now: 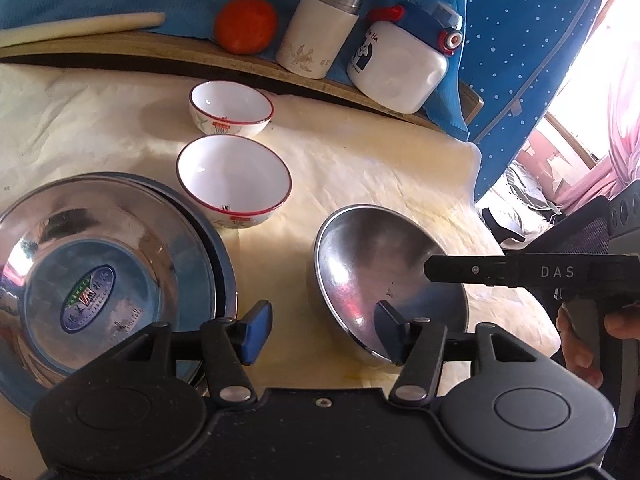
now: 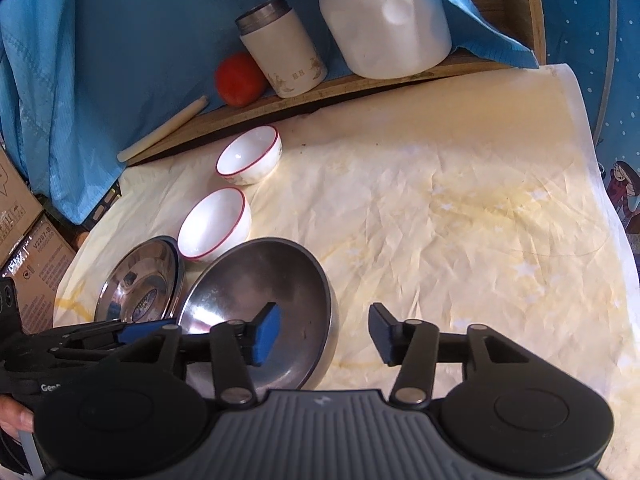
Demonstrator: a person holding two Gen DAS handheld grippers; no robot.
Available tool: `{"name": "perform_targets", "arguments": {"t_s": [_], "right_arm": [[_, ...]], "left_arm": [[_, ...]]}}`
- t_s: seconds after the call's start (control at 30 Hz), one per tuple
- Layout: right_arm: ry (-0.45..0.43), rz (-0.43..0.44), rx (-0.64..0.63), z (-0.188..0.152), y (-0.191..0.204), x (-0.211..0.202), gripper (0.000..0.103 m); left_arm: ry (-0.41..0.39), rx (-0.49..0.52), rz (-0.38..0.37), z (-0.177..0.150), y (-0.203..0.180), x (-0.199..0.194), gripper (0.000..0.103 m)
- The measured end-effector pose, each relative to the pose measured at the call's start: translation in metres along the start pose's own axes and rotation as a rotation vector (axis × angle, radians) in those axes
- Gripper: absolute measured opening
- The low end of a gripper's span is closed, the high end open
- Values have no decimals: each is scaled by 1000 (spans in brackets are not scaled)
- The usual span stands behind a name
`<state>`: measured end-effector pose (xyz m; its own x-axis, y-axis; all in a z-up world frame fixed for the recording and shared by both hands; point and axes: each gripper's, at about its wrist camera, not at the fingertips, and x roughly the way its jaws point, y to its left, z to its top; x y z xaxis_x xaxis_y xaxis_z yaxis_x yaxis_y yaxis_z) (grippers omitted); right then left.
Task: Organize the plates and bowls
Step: 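Lower the steel bowl onto the cloth and open the left gripper, then move the left gripper to the larger red-rimmed white bowl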
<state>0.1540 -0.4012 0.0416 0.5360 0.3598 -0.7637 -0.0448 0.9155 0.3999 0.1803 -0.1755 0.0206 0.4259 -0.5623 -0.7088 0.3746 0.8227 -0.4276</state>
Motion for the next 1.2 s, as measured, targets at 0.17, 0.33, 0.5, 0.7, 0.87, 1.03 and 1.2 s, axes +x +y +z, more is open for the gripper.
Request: {"name": "perform_targets", "arguments": {"t_s": [0.17, 0.33, 0.5, 0.7, 0.87, 1.03, 1.2], "right_arm": [[-19, 8, 1, 4, 0, -4, 70], [-50, 30, -3, 11, 3, -7, 84], [-67, 44, -11, 25, 7, -3, 93], [-58, 49, -20, 39, 11, 15, 99], [-39, 53, -34, 49, 17, 36, 102], [-53, 74, -57, 58, 26, 50, 102], [-29, 70, -106, 65, 38, 66, 102]], "left_arm": [[-38, 26, -8, 8, 2, -17, 75], [-105, 39, 40, 26, 10, -31, 83], [-140, 20, 122, 56, 34, -31, 90], [-121, -8, 219, 79, 64, -18, 96], [-84, 43, 256, 93, 74, -2, 102], [-45, 122, 256, 100, 79, 15, 102], [-21, 162, 272, 104, 85, 26, 102]]}}
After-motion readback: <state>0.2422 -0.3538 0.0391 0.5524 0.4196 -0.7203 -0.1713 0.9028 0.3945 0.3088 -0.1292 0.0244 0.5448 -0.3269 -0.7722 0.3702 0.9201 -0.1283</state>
